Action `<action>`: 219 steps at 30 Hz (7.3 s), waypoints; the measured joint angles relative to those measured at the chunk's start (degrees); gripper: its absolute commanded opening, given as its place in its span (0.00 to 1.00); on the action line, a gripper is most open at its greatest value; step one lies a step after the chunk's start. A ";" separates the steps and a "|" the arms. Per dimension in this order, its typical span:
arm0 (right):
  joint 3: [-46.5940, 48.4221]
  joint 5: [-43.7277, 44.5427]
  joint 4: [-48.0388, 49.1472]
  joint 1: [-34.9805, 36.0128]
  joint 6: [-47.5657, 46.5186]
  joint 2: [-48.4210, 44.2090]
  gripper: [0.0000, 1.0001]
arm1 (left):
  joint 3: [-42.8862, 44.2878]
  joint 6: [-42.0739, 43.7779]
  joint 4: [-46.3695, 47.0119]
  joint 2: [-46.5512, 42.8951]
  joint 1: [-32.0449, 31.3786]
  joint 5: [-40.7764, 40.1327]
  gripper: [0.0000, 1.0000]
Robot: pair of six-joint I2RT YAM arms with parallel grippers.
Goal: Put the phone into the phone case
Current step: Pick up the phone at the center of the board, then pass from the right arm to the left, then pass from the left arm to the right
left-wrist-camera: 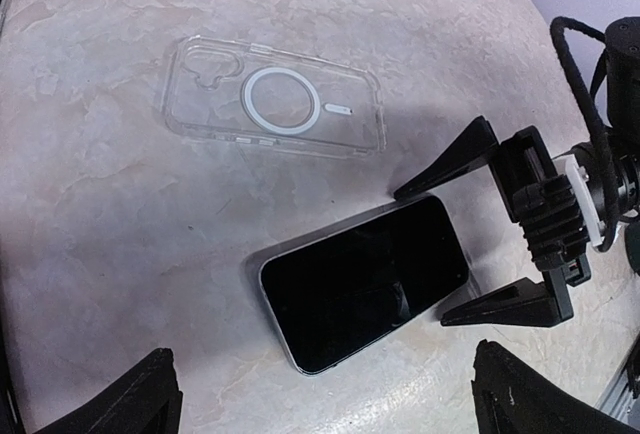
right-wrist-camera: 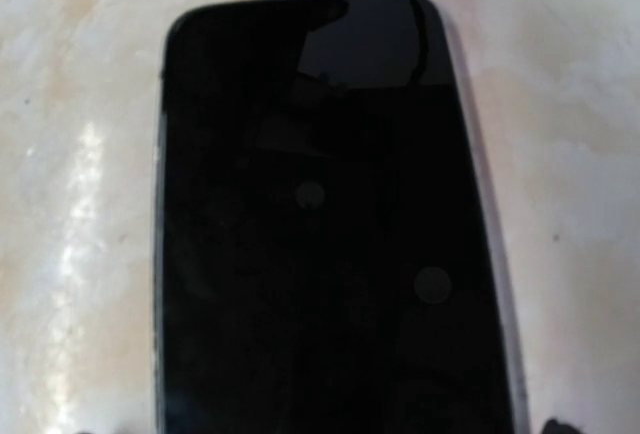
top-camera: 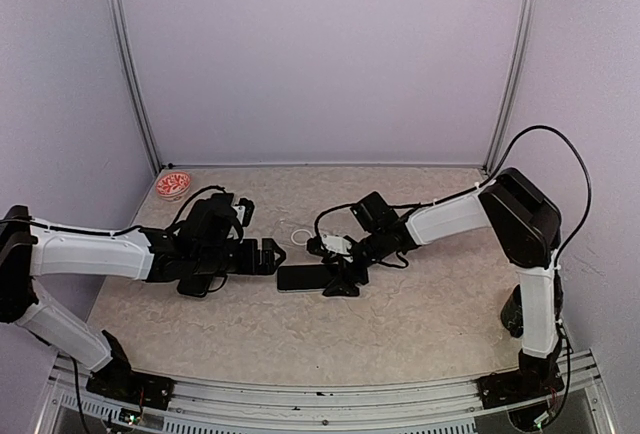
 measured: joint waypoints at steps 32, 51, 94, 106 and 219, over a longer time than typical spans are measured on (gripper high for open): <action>-6.27 0.92 6.67 1.16 3.04 -3.04 0.58 | -3.65 -1.60 3.41 -0.11 -0.42 -0.39 0.99; -16.06 1.73 14.21 4.33 6.40 -14.88 0.57 | -6.82 -3.50 11.47 -0.52 0.35 6.14 0.99; -22.99 9.77 24.11 8.31 7.34 -22.25 0.58 | -9.16 -7.43 25.97 1.77 0.55 20.74 0.78; -23.76 11.06 25.38 8.31 6.97 -22.27 0.59 | -9.16 -8.33 29.75 4.31 0.57 25.75 0.34; -28.76 -20.13 59.14 0.83 73.26 -24.92 0.18 | -11.47 -0.85 57.51 2.40 -4.44 26.21 0.00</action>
